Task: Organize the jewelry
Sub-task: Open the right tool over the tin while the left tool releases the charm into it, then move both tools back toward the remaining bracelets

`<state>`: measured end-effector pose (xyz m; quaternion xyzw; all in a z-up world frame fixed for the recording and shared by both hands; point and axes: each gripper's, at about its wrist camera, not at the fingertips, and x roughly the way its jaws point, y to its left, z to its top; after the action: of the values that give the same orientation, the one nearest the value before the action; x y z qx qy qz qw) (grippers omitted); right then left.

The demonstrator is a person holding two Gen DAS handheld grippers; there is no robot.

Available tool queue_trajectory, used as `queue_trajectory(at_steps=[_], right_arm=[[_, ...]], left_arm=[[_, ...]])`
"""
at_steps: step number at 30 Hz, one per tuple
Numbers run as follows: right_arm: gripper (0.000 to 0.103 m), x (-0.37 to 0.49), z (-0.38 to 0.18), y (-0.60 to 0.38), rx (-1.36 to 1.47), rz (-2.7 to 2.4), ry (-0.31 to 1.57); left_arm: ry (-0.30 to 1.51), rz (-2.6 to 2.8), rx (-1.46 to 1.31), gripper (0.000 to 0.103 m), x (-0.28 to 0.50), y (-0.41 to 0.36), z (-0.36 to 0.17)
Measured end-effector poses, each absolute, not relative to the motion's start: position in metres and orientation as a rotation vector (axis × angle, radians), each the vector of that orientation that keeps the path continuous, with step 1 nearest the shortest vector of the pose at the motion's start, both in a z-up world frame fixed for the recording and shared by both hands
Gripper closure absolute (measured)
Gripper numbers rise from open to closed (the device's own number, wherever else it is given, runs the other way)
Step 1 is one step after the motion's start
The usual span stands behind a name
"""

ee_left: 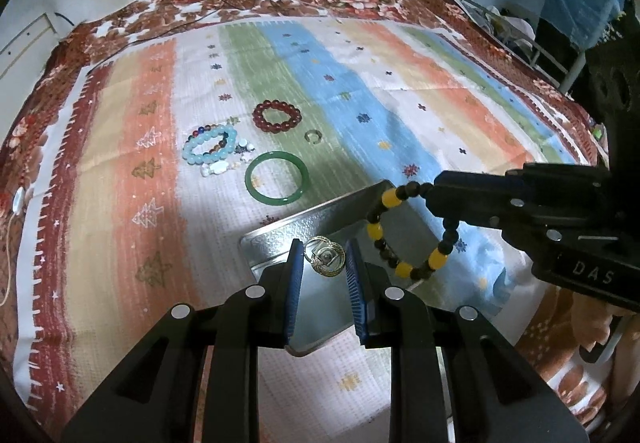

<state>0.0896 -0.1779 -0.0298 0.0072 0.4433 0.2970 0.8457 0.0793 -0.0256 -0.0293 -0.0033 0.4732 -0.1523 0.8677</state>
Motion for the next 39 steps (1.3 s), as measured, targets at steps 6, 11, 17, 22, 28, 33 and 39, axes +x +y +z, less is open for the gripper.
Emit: queue_trajectory(at_steps=[6, 11, 17, 22, 28, 33, 39], right_arm=[[0.050, 0.099, -0.033, -0.187, 0.056, 0.596, 0.939], [0.049, 0.104, -0.032, -0.190, 0.055, 0.579, 0.937], [0.048, 0.113, -0.037, -0.190, 0.042, 0.563, 0.947], [0.048, 0.119, -0.040, -0.188, 0.027, 0.561, 0.950], [0.048, 0.129, -0.045, -0.187, 0.020, 0.554, 0.963], [0.048, 0.143, -0.049, -0.186, 0.027, 0.548, 0.967], [0.048, 0.161, -0.051, -0.180, -0.006, 0.528, 0.969]], left_arm=[[0.985, -0.291, -0.010, 0.057, 0.081, -0.021, -0.028], [0.990, -0.257, -0.008, 0.046, 0.086, -0.014, -0.029], [0.991, -0.178, -0.043, 0.045, 0.098, 0.010, -0.028], [0.996, -0.163, -0.031, 0.041, 0.102, 0.014, -0.028], [1.000, -0.134, -0.034, 0.038, 0.115, 0.025, -0.028], [1.023, -0.087, -0.042, 0.038, 0.139, 0.038, -0.035], [1.059, -0.055, -0.001, 0.038, 0.158, 0.040, -0.047]])
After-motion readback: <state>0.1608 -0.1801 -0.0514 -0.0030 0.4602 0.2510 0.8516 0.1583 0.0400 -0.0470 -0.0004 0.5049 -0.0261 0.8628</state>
